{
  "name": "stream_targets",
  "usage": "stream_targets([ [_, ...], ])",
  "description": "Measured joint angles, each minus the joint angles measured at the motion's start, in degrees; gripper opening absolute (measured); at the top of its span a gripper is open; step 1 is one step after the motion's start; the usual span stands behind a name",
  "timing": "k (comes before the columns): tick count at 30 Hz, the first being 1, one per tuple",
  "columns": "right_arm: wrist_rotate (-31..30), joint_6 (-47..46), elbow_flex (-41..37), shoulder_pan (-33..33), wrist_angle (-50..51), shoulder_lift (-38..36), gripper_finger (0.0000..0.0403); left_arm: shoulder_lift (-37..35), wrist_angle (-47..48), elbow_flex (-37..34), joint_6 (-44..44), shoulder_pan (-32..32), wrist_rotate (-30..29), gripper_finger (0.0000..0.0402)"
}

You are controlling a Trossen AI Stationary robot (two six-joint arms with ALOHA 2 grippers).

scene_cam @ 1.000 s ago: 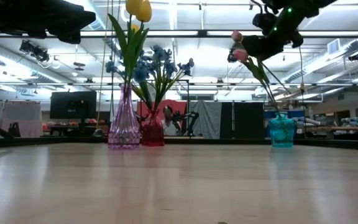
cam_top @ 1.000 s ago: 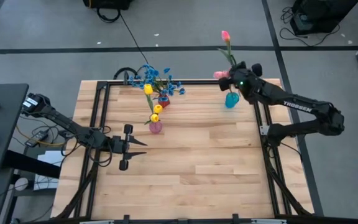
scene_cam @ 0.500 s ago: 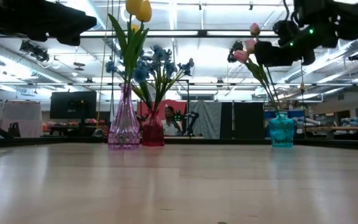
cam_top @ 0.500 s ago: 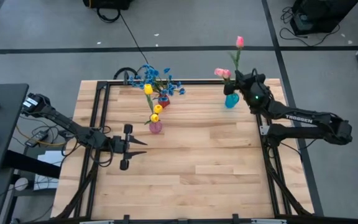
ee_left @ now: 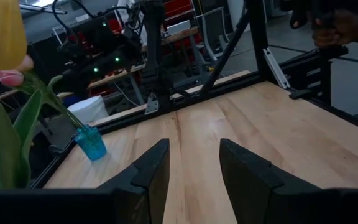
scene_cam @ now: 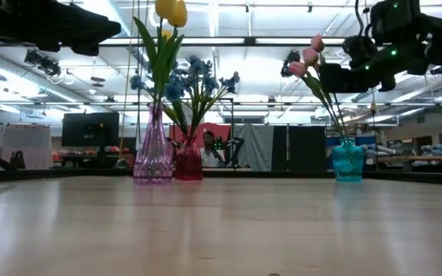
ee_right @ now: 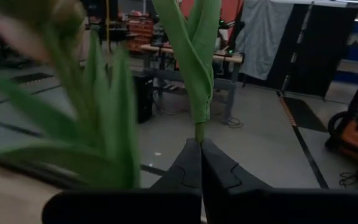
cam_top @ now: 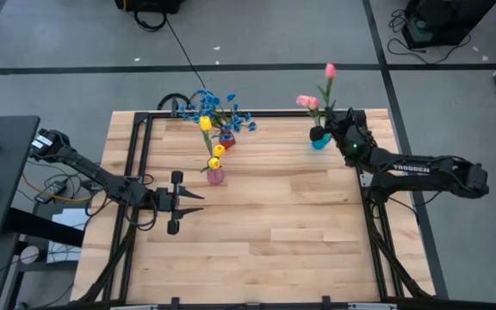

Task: Sort flowers into vase by color
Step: Put the pink tulip into the blue vase

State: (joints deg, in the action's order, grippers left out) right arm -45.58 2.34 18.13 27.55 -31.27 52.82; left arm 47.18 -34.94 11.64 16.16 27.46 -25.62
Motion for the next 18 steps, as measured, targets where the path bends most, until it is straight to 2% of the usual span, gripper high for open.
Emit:
stream_targets([
  [12, -0.24, 0.45, -3.59, -5.4, 2.5, 0.04, 0.0017, 0.0, -0.06, 0.0, 0.1, 0.0, -0.01, 0.0147],
  [18, -4.23, 0.46, -4.64, -8.93, 2.58, 0.02, 0.0015, 0.0, -0.31, 0.0, 0.09, 0.0, 0.02, 0.0147],
])
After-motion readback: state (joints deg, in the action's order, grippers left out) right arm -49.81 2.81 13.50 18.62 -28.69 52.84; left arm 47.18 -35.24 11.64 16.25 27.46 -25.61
